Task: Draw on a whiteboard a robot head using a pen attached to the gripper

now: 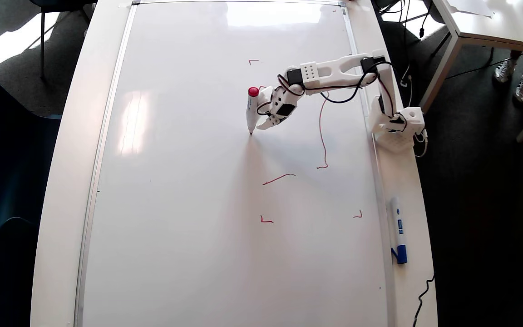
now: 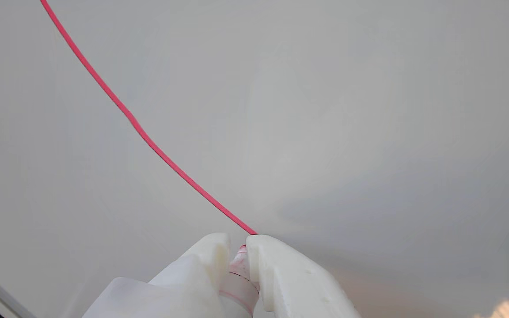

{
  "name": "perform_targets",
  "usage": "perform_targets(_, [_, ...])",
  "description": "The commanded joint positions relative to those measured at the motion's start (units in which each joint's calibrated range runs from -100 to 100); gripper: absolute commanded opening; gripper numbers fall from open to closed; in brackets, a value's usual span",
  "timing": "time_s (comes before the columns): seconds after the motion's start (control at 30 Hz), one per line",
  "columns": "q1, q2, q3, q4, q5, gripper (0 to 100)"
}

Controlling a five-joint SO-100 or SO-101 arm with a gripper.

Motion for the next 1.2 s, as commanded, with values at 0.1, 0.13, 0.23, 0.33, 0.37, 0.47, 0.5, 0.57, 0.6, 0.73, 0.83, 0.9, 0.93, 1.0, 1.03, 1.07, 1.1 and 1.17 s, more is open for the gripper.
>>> perform_targets(0.1, [-7.7,4.6,-5.0,0.5,-3.5,1])
perform_targets(0.13, [-8.2,5.3,-6.1,0.5,-3.8,1])
perform_targets(0.23, [-10.4,7.2,-8.8,0.5,-4.0,1])
perform_targets(0.33, [-11.9,7.6,-9.3,0.5,-4.1,1])
perform_targets(0.37, [-12.4,7.6,-9.3,0.5,-4.1,1])
perform_targets(0.47, [-14.6,7.6,-9.3,0.5,-4.9,1])
perform_targets(0.5, [-15.2,7.5,-9.3,0.5,-5.4,1])
perform_targets(0.57, [-16.8,7.3,-9.2,0.5,-6.3,1])
perform_targets(0.6, [-17.2,7.2,-8.9,0.5,-6.3,1])
perform_targets(0.73, [-18.7,7.0,-9.0,0.5,-7.1,1])
perform_targets(0.83, [-19.6,6.8,-8.9,0.8,-7.7,1])
perform_targets(0.9, [-19.5,6.7,-8.8,1.2,-7.6,1])
perform_targets(0.93, [-19.3,6.7,-9.1,1.3,-7.6,1])
perform_targets(1.0, [-18.8,6.7,-10.3,1.4,-7.6,1])
perform_targets(1.03, [-18.6,6.6,-11.3,1.5,-7.6,1])
perform_targets(1.07, [-18.5,6.4,-12.3,2.1,-7.5,1])
perform_targets(1.1, [-18.5,5.7,-13.3,3.4,-7.5,1])
perform_targets(1.17, [-18.5,2.7,-15.4,9.4,-7.5,1])
